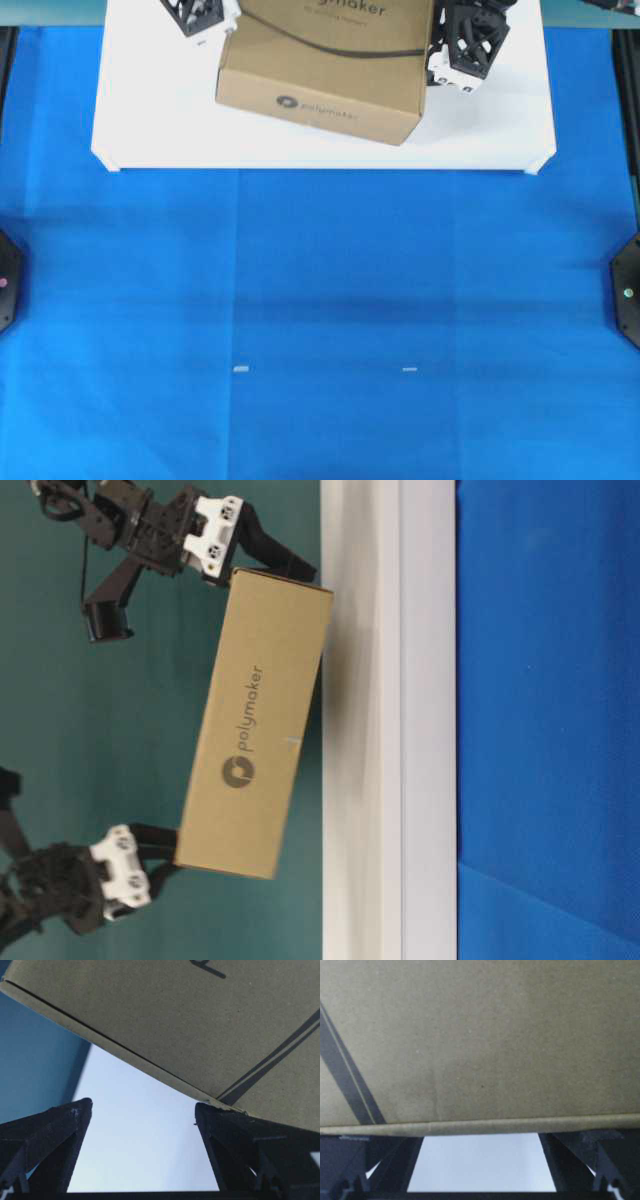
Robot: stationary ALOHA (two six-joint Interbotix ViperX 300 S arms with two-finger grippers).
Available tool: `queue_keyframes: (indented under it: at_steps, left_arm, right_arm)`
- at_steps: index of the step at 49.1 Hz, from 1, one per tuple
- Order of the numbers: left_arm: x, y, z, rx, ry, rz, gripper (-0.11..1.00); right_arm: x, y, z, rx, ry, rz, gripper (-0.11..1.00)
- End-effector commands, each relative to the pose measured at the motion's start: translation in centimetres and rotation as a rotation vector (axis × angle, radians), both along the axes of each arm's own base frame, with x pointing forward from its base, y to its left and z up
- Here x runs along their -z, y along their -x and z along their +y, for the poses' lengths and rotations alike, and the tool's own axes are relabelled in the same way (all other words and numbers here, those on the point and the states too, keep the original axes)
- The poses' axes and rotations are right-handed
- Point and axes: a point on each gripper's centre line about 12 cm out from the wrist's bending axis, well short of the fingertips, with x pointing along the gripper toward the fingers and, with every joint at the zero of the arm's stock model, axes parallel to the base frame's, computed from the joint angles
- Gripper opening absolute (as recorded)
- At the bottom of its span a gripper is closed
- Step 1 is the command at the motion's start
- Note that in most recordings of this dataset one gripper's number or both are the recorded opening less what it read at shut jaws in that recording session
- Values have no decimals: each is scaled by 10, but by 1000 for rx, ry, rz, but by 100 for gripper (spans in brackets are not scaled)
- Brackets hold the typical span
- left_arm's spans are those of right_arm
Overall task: Place the cardboard box on the stand after clamping it between your arms.
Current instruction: 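Carry the clamped box back and lower it onto the white stand, then release the box and move both grippers outward away from it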
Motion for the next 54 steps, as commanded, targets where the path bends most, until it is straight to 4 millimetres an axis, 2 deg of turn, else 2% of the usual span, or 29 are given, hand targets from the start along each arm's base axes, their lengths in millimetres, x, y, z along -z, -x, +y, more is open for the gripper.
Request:
queue_keyframes:
  at_steps: [1, 13, 20, 37, 48, 54]
  left_arm:
    - [-13, -35, -24, 4, 15, -195, 84]
    - [-9, -34, -22, 2, 14, -193, 84]
    - [-4, -31, -20, -7, 23, -181, 84]
    - [27, -23, -24, -11, 33, -173, 84]
    - [54, -7, -22, -26, 51, -121, 84]
    - [58, 1, -16, -41, 51, -112, 84]
  right_arm:
    - [-101, -46, 6, 21, 75, -330, 97]
    - [-95, -48, 5, 23, 71, -322, 97]
    - [-85, -48, 4, 21, 61, -300, 97]
    - [-33, -35, -2, 8, 53, -192, 97]
    - [-3, -19, -7, 36, 40, -131, 97]
    - [10, -9, -8, 48, 41, -103, 97]
